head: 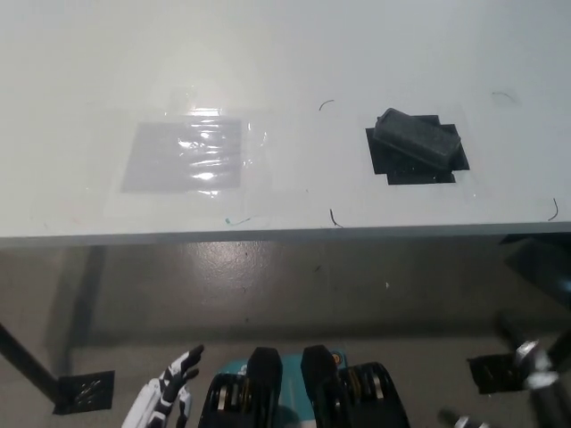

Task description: A whiteboard eraser is kept on the black marked spot on the table infront of the robot and the robot uses its right hand to swipe it back and forth on the table twice to clean it

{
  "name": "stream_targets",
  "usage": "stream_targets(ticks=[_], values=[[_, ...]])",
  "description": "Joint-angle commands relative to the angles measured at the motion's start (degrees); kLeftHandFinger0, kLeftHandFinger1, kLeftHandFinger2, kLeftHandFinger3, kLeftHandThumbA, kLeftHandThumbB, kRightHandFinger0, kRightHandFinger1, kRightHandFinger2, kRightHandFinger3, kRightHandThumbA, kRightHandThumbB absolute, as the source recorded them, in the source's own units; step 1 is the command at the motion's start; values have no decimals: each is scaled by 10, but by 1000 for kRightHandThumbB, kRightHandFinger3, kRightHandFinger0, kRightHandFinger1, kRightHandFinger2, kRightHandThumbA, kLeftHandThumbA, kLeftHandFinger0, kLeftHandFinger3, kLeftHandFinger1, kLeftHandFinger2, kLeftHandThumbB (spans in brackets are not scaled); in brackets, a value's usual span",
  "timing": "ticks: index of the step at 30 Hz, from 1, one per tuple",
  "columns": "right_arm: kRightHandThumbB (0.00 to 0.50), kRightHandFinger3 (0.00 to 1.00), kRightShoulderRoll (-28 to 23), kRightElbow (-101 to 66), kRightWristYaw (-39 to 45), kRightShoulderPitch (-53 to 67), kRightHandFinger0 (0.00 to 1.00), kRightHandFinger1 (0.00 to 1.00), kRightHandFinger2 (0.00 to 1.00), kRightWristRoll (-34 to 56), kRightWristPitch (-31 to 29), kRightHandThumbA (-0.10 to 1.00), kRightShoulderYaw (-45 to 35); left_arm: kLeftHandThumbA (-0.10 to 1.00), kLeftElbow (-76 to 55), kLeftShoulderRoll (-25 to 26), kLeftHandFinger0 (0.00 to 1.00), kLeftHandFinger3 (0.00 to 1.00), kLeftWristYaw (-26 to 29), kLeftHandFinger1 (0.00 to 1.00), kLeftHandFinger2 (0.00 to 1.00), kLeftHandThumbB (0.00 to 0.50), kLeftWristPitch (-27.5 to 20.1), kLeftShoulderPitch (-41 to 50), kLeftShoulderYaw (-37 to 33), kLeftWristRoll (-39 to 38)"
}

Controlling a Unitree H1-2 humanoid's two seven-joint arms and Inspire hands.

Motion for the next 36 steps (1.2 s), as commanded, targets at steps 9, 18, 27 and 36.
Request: stream_targets(ticks=[9, 18, 27, 36], values=[[366, 1000, -92, -222, 95, -288, 1000, 1000, 1000, -58, 353, 1000, -75, 1000, -22, 13, 1000, 1000, -18, 1000, 1000, 500, -11, -23, 5, -9], [410, 1000, -161, 8, 269, -605, 1000, 1000, 1000, -190, 488, 1000, -5, 1000, 2, 13, 1000, 1000, -8, 1000, 1000, 500, -32, -25, 5, 12], [419, 1000, -131, 378, 305, -836, 1000, 1000, 1000, -250, 488, 1000, 125, 1000, 4, 13, 1000, 1000, -6, 1000, 1000, 500, -34, -29, 4, 22], [393, 1000, -67, 676, 214, -962, 1000, 1000, 1000, -236, 461, 1000, 195, 1000, -4, 12, 1000, 1000, -3, 1000, 1000, 500, -29, -33, 10, 17]])
